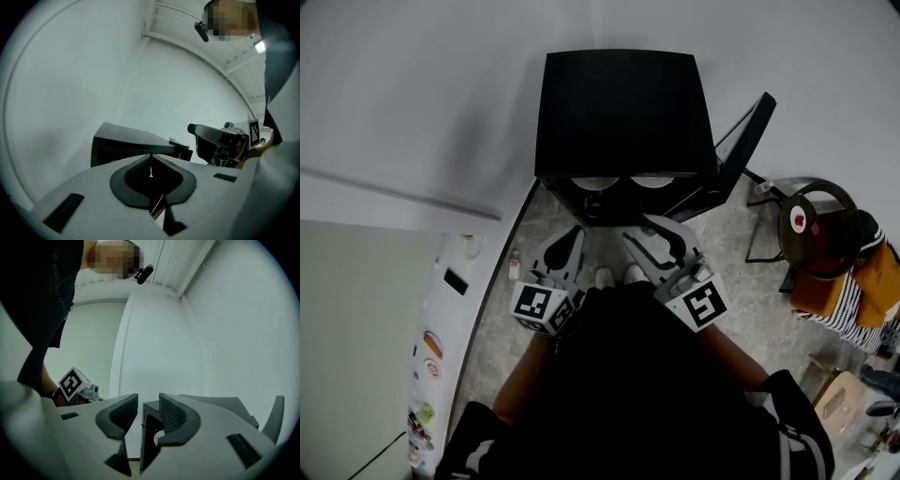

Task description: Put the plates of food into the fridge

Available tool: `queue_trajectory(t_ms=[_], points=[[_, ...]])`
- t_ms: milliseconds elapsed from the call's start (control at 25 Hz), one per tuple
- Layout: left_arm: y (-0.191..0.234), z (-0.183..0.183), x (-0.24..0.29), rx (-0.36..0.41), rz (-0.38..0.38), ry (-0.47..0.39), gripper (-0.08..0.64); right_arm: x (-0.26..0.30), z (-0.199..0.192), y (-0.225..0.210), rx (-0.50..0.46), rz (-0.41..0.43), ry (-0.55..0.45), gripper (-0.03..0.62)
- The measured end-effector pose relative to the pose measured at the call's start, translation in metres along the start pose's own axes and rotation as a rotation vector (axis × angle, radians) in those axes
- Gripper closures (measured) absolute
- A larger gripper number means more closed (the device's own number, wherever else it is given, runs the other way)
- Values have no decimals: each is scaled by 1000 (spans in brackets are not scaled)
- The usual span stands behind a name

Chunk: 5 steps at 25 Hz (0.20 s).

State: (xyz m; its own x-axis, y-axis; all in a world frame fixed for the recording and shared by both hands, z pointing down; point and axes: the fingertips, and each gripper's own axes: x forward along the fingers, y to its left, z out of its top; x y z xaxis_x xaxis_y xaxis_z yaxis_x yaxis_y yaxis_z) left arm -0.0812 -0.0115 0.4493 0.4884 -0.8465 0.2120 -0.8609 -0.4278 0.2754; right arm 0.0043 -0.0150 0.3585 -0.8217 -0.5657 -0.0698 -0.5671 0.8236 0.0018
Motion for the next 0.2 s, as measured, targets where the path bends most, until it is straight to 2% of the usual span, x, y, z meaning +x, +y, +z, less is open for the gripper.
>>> queue_trajectory(t_ms=[200], points=[[0, 10, -3, 13, 4, -34, 537, -5, 4, 3, -4, -1, -14, 437]])
